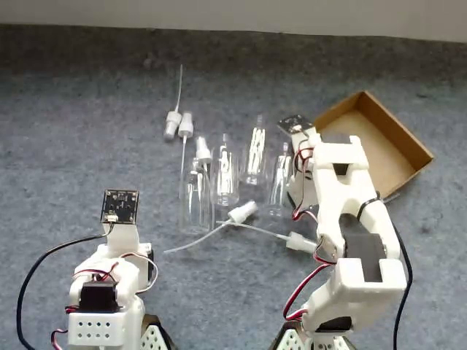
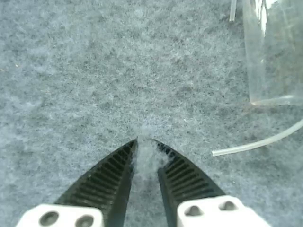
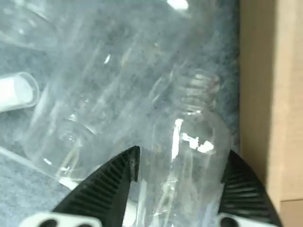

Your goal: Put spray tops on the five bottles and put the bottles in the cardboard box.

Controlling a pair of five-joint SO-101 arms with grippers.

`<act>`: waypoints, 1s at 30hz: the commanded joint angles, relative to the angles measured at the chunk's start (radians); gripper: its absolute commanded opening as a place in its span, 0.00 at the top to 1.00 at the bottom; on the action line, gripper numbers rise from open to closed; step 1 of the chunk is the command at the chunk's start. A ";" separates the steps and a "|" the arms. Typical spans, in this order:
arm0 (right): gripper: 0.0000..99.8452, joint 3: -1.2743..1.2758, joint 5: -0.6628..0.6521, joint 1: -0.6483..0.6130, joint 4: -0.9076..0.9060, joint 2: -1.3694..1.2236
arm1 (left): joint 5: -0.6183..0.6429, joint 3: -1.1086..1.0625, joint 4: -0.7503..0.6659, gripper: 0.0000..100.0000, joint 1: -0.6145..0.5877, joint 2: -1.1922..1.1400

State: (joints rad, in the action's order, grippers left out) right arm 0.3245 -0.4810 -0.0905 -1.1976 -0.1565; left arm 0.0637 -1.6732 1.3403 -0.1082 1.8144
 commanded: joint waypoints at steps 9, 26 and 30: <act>0.78 -0.030 0.003 0.008 0.082 0.012 | -0.006 -0.022 0.003 1.00 0.021 0.005; 0.77 -0.028 0.003 0.007 0.005 0.007 | -0.006 -0.022 0.003 1.00 0.021 0.005; 0.77 -0.027 0.003 0.007 0.004 0.007 | -0.006 -0.022 0.003 1.00 0.021 0.005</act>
State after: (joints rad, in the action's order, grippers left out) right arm 0.3261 -0.4810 -0.0921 -1.1822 -0.1688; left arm 0.0637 -1.6732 1.3403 -0.1082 1.8144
